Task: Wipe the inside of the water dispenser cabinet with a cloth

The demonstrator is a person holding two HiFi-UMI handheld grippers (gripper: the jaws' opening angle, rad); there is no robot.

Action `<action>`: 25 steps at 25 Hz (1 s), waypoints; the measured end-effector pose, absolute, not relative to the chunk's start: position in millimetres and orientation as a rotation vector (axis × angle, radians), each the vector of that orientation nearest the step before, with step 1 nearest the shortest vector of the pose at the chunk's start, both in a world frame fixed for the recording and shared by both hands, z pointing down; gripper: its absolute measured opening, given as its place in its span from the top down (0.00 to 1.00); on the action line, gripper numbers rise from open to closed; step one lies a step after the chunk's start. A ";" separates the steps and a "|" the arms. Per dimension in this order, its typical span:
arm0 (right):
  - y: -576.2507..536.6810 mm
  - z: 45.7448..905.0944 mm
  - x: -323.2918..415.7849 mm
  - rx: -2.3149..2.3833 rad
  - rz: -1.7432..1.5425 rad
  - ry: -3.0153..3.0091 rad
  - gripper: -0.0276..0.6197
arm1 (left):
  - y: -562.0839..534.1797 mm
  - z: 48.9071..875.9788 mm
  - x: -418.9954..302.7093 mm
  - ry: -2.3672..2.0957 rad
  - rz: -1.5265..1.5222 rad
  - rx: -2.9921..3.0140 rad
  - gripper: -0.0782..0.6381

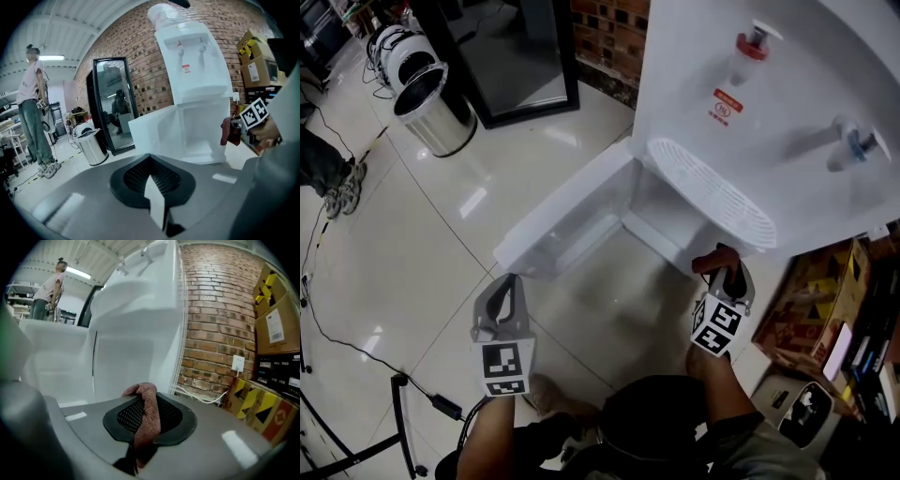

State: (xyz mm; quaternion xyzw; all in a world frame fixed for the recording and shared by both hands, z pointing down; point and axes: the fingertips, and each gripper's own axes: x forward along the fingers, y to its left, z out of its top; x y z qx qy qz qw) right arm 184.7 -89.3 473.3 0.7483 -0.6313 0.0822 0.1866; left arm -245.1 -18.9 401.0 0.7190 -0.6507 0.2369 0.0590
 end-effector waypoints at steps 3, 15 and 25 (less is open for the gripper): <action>-100.7 519.0 177.5 2.034 0.219 -1.721 0.85 | -18.5 400.7 -244.7 -1.971 0.712 2.177 0.89; -135.2 588.8 117.2 1.799 0.325 -1.847 0.85 | -19.9 395.7 -242.7 -1.972 0.643 2.125 0.89; -233.4 627.6 23.7 1.532 0.212 -1.838 0.85 | -20.1 396.2 -244.7 -1.973 0.646 2.105 0.89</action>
